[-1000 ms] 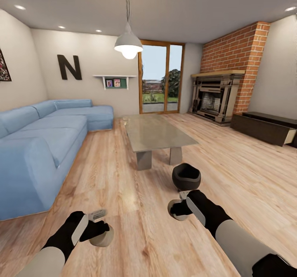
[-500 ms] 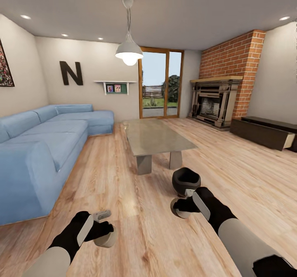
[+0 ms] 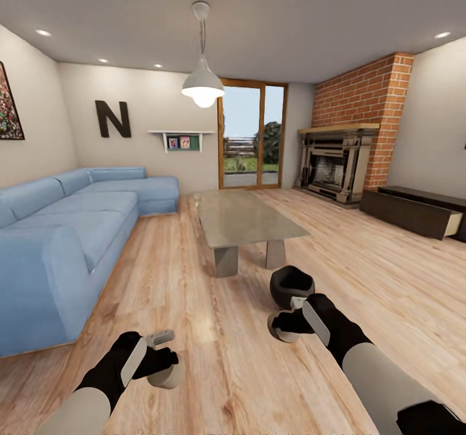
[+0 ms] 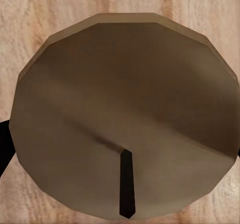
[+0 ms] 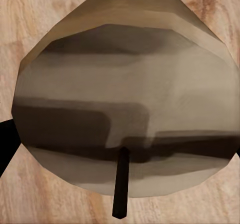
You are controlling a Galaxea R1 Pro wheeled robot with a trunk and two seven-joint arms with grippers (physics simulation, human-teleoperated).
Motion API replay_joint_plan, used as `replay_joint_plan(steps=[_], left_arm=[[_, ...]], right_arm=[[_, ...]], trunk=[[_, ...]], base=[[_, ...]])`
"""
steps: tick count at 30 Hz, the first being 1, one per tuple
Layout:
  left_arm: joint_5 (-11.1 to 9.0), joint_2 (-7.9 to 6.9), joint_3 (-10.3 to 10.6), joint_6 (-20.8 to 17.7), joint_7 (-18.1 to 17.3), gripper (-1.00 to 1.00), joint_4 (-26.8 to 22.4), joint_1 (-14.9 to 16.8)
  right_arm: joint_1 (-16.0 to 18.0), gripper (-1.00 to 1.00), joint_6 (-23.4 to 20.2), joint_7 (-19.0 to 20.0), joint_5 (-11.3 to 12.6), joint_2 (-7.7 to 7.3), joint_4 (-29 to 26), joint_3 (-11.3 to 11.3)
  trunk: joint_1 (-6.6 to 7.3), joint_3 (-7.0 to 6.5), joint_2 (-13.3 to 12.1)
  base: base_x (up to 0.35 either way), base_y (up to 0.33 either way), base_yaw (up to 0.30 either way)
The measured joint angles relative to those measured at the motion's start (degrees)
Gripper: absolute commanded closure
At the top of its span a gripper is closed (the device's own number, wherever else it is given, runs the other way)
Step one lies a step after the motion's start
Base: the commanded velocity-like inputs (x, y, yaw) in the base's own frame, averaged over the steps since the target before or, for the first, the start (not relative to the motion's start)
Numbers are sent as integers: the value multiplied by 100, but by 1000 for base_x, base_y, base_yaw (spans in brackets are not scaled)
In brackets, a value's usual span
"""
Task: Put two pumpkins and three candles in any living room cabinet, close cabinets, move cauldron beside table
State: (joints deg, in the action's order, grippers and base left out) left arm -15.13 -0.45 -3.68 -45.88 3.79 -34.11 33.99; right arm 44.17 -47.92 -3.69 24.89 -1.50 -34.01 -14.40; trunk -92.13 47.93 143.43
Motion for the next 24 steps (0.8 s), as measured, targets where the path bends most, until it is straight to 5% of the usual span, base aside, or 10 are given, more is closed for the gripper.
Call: replay_joint_plan(steps=[17, 24], left_arm=[[-8, 6, 7, -8, 0, 100, 0, 1], [-3, 54, 7, -9, 0, 100, 0, 0]], right_arm=[[1, 100, -281, 4, 12, 0, -1, 15], [0, 100, -317, 5, 4, -1, -1, 17]], trunk=[[44, -274, -22], [44, -210, -23]], base=[[0, 0, 0], [0, 0, 0]])
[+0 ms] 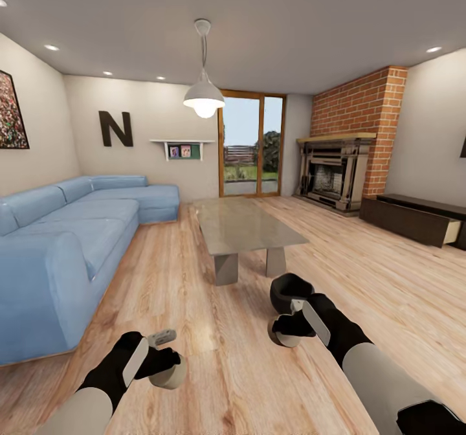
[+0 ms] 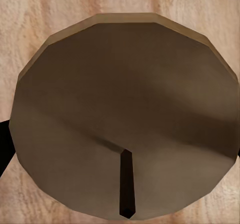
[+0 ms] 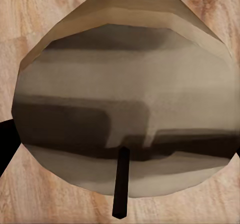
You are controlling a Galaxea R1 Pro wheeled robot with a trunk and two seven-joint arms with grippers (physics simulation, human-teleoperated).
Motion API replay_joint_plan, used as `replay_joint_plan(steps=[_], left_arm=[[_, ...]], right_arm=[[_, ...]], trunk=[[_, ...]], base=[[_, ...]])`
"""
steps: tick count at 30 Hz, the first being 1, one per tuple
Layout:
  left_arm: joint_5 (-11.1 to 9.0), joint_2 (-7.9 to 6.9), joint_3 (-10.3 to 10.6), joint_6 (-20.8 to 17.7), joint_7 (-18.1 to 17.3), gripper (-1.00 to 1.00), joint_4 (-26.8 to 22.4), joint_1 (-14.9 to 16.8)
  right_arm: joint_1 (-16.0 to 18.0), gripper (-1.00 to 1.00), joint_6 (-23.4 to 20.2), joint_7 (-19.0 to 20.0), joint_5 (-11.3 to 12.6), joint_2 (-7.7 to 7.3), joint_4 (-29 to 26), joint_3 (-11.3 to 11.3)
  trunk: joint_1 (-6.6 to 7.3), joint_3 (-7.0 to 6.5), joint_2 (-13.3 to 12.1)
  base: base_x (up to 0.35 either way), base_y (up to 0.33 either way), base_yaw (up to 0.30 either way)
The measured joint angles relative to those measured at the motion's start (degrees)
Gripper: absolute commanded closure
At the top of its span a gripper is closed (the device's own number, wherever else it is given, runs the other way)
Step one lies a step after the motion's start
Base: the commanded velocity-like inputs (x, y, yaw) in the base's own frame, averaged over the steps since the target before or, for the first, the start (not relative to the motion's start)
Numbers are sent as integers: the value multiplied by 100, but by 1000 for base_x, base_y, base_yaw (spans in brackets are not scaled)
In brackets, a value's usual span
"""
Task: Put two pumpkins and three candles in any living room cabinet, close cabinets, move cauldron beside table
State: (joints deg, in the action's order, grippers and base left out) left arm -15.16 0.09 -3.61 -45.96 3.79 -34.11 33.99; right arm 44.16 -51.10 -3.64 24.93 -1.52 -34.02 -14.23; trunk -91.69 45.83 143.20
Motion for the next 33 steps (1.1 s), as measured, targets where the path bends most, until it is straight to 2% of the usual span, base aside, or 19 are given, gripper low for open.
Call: replay_joint_plan(steps=[15, 17, 22, 27, 33], left_arm=[[0, 7, 4, 10, -6, 100, 43, -1], [9, 6, 62, 10, -2, 100, 164, -1], [-8, 10, 371, 15, 0, 100, 297, -1], [-6, 9, 414, 16, 1, 100, 307, -1], [-3, 9, 420, 14, 0, 100, 308, 1]], right_arm=[[0, 100, -2, 2, 10, -7, 0, 1], [1, 100, -2, 2, 5, -7, 0, 1], [1, 100, -2, 3, 5, -7, 0, 1], [0, 100, -7, 2, -1, -13, -5, 3], [0, 100, -13, 1, 10, -16, -5, 4]], trunk=[[2, 138, 0], [2, 156, 0], [2, 203, 0], [2, 249, 0], [0, 266, 0]], base=[[33, -26, 0], [211, -176, 0], [228, -199, 0], [200, -187, 0], [31, -30, -17]])
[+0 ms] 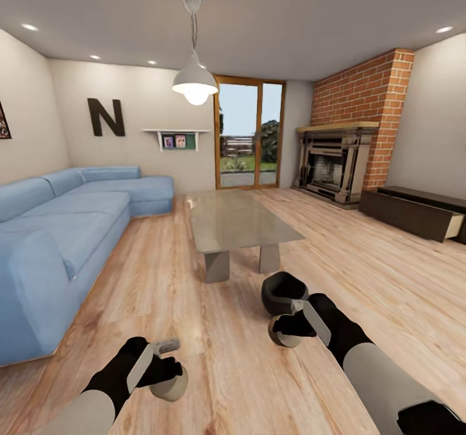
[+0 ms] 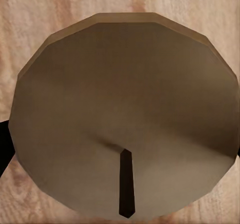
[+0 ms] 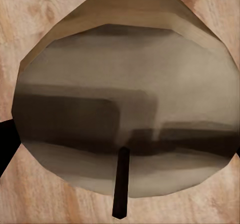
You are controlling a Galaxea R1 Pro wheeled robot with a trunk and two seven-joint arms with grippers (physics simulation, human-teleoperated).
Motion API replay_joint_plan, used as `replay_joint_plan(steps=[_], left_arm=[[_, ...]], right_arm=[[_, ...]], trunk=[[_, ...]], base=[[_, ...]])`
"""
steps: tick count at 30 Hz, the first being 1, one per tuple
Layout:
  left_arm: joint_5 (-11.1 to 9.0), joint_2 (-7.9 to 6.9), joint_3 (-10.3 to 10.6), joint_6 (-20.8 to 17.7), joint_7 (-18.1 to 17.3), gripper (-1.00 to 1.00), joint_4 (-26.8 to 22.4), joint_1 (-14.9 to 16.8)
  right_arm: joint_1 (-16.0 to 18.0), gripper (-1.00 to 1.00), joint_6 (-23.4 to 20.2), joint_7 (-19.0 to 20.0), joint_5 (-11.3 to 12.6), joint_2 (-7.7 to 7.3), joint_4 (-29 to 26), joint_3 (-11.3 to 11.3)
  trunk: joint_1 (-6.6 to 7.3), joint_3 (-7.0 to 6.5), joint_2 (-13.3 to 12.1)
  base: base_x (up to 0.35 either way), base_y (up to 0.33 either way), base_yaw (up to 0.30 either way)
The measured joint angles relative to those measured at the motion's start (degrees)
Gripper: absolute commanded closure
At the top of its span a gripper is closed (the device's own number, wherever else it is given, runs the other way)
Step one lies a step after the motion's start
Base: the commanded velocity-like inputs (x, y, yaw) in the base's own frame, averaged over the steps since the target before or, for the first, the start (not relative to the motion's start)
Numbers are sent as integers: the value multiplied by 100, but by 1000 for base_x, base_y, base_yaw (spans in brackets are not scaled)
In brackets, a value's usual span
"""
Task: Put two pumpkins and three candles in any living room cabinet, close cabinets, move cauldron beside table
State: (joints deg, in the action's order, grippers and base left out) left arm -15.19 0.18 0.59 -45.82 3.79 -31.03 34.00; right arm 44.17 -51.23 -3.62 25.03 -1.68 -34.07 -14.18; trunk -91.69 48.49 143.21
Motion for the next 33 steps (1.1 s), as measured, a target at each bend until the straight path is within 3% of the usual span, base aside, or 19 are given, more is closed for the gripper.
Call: replay_joint_plan(steps=[7, 19, 33], left_arm=[[-1, 8, 4, -7, 0, 100, 1, 0], [-14, 18, 4, -8, 0, 100, 20, 1], [-8, 61, 4, -12, 0, 100, 35, 1]], right_arm=[[-1, 100, -177, 1, -3, -6, 3, 5], [0, 100, -200, -1, -11, -35, 9, 122], [1, 100, -213, -6, -7, -44, 13, 144]], trunk=[[0, 55, 0], [262, -54, -479], [570, -175, -1040]], base=[[1, -1, -110], [0, 0, -105], [0, 0, -8]])
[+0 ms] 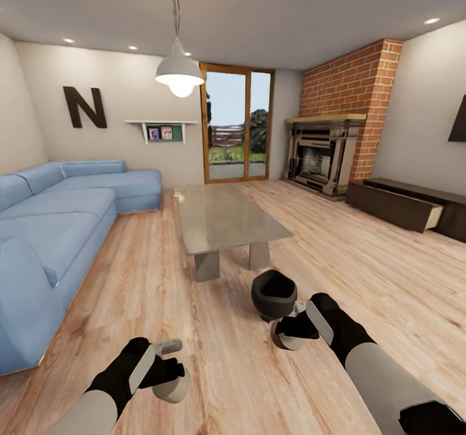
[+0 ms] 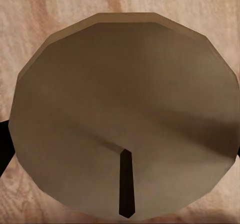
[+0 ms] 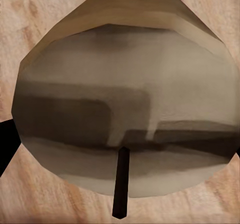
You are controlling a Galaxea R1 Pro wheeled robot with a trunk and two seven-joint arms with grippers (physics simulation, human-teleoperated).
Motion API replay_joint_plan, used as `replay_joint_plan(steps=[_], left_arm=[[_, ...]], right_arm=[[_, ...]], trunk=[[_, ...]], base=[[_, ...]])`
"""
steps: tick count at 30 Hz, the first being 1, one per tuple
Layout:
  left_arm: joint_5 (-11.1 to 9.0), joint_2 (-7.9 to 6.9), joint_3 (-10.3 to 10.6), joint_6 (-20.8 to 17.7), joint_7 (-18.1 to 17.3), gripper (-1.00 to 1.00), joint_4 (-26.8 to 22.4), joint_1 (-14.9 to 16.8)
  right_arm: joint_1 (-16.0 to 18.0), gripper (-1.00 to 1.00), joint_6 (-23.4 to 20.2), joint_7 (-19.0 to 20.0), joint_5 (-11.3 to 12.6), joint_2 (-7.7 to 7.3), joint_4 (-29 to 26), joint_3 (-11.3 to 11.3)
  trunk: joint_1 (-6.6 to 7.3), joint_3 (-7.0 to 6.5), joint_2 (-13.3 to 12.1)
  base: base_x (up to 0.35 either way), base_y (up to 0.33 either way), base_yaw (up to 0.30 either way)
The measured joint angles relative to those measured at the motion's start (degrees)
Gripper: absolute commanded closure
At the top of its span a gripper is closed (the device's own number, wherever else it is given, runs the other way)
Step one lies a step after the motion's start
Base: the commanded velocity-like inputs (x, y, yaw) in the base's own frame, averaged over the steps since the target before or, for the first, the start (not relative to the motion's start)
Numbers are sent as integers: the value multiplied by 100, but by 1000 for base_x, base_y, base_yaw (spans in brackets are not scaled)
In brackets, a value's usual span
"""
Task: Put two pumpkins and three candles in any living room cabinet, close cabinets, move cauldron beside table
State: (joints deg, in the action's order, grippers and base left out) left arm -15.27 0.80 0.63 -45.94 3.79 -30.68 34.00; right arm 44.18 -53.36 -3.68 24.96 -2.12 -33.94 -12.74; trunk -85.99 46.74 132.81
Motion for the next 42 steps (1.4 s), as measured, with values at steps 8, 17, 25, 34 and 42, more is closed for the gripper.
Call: replay_joint_plan(steps=[8, 17, 25, 34, 42], left_arm=[[5, 0, 0, -5, 0, 100, 0, 0], [5, 0, 0, -13, 0, 100, 0, 0], [2, 0, 0, -23, -12, 100, 0, 0], [4, -8, 0, -23, -31, 100, 0, -1], [0, -9, 3, -39, -52, 100, 0, -1]], right_arm=[[0, 100, -1, 0, 4, 0, -2, 2], [0, 100, -116, 4, 13, 0, -2, 1], [0, 100, -193, 5, 6, 0, -2, 111], [-1, 100, -196, 0, 3, 0, 0, 240], [-1, 100, -196, 3, 4, 0, 0, 240]], trunk=[[176, -98, -321], [373, -206, -682], [549, -276, -1003], [616, -247, -1125], [616, -172, -1124]], base=[[0, 0, 0], [0, 0, 0], [0, 0, 0], [0, 0, 0], [0, 0, 0]])
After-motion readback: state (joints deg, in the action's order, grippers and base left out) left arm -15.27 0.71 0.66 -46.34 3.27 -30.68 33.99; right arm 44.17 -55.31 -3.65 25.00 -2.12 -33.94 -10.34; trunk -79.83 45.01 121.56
